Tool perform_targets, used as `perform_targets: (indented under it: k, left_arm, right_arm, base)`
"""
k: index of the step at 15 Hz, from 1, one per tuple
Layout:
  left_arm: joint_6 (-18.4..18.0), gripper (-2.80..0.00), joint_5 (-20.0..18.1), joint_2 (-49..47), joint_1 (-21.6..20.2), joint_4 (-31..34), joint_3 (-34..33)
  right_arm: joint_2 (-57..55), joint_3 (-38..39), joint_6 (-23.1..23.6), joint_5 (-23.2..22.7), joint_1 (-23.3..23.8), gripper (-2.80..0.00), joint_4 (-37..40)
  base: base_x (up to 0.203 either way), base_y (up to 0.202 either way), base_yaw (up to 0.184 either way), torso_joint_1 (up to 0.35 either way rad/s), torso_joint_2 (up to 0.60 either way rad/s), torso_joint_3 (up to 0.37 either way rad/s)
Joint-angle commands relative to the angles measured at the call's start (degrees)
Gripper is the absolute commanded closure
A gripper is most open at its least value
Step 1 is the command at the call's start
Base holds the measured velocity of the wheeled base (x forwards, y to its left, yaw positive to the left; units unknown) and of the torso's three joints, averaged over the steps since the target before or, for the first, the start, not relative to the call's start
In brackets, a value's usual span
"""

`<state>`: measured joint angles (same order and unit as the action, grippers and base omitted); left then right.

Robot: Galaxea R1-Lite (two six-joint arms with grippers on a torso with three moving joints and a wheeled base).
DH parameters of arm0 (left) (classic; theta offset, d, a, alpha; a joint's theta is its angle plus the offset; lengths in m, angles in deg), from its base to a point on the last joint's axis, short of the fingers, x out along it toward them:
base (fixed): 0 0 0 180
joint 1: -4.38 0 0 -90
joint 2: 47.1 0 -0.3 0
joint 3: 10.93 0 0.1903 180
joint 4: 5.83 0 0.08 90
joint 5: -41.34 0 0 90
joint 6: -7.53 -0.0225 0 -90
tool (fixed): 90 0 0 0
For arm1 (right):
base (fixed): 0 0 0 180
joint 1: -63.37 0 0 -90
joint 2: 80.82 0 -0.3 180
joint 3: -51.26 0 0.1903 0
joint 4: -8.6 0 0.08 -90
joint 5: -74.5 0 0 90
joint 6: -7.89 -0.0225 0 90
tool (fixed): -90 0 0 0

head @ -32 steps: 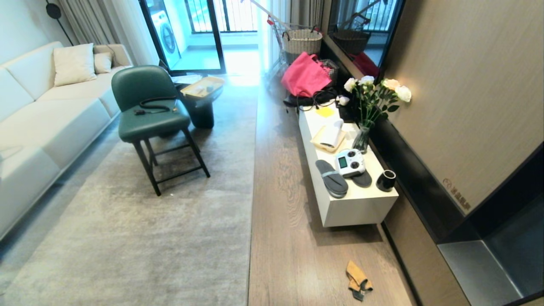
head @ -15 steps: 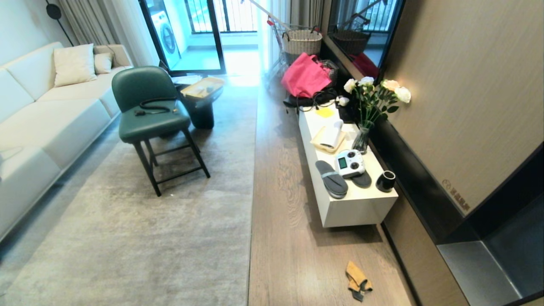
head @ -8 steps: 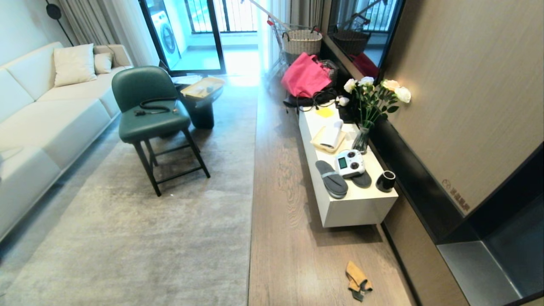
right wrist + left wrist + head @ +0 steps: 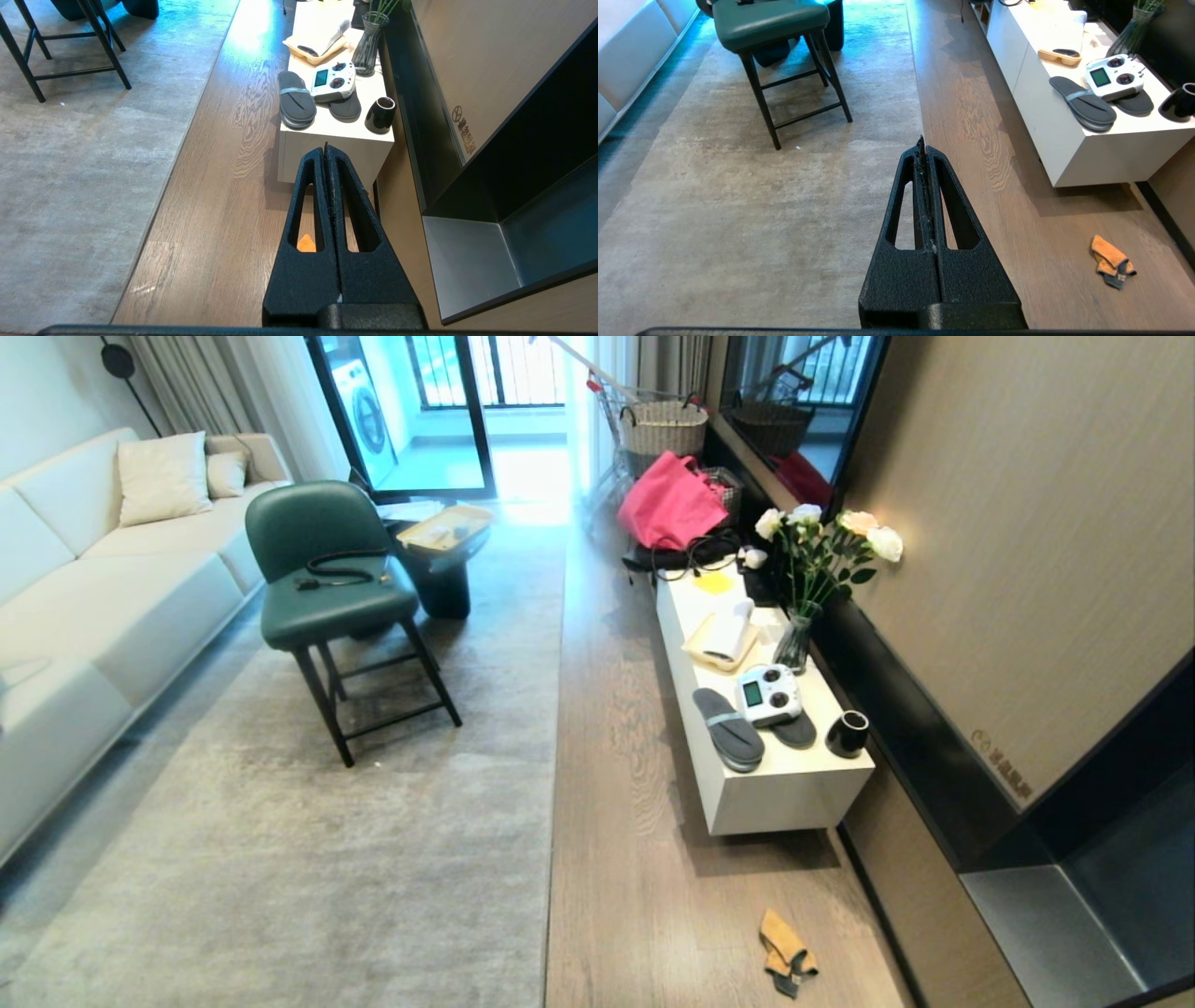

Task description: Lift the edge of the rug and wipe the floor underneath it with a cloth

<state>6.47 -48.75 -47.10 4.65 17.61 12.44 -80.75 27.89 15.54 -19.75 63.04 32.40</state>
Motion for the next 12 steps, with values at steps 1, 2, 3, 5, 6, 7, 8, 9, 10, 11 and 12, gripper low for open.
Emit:
perform_targets:
  k: [1, 2, 3, 5, 6, 7, 8, 9, 10, 11, 12]
  left_arm:
    - [0.0, 0.00, 0.0, 0.0, 0.0, 0.0, 0.0]
    - [0.0, 0.00, 0.0, 0.0, 0.0, 0.0, 0.0]
    - [0.0, 0.00, 0.0, 0.0, 0.0, 0.0, 0.0]
    - [0.0, 0.00, 0.0, 0.0, 0.0, 0.0, 0.0]
    - [0.0, 0.00, 0.0, 0.0, 0.0, 0.0, 0.0]
    - [0.0, 0.00, 0.0, 0.0, 0.0, 0.0, 0.0]
    - [0.0, 0.00, 0.0, 0.0, 0.0, 0.0, 0.0]
    - [0.0, 0.00, 0.0, 0.0, 0.0, 0.0, 0.0]
    - [0.0, 0.00, 0.0, 0.0, 0.0, 0.0, 0.0]
    - [0.0, 0.00, 0.0, 0.0, 0.0, 0.0, 0.0]
    - [0.0, 0.00, 0.0, 0.0, 0.0, 0.0, 0.0]
  right_arm:
    - [-0.1, 0.0, 0.1, -0.1, 0.0, 0.00, 0.0]
    - [-0.1, 0.0, 0.1, 0.0, 0.0, 0.00, 0.0]
    - [-0.1, 0.0, 0.1, 0.0, 0.0, 0.00, 0.0]
    - [-0.1, 0.0, 0.1, 0.0, 0.0, 0.00, 0.0]
    - [-0.1, 0.0, 0.1, -0.1, 0.0, 0.00, 0.0]
    - [-0.1, 0.0, 0.0, 0.0, 0.0, 0.00, 0.0]
    - [-0.1, 0.0, 0.0, 0.0, 0.0, 0.00, 0.0]
    - [-0.1, 0.0, 0.0, 0.0, 0.0, 0.00, 0.0]
    - [-0.1, 0.0, 0.0, -0.1, 0.0, 0.00, 0.0]
    - [-0.1, 0.0, 0.0, 0.0, 0.0, 0.00, 0.0]
    - [-0.1, 0.0, 0.0, 0.0, 0.0, 0.00, 0.0]
  base:
    - [0.000, 0.000, 0.000, 0.000, 0.00, 0.000]
    - [0.000, 0.000, 0.000, 0.000, 0.00, 0.000]
    - [0.000, 0.000, 0.000, 0.000, 0.00, 0.000]
    - [0.000, 0.000, 0.000, 0.000, 0.00, 0.000]
    - [0.000, 0.000, 0.000, 0.000, 0.00, 0.000]
    - [0.000, 0.000, 0.000, 0.000, 0.00, 0.000]
    - [0.000, 0.000, 0.000, 0.000, 0.00, 0.000]
    - [0.000, 0.000, 0.000, 0.000, 0.00, 0.000]
    - [0.000, 0.000, 0.000, 0.000, 0.00, 0.000]
    - [0.000, 0.000, 0.000, 0.000, 0.00, 0.000]
    - [0.000, 0.000, 0.000, 0.000, 0.00, 0.000]
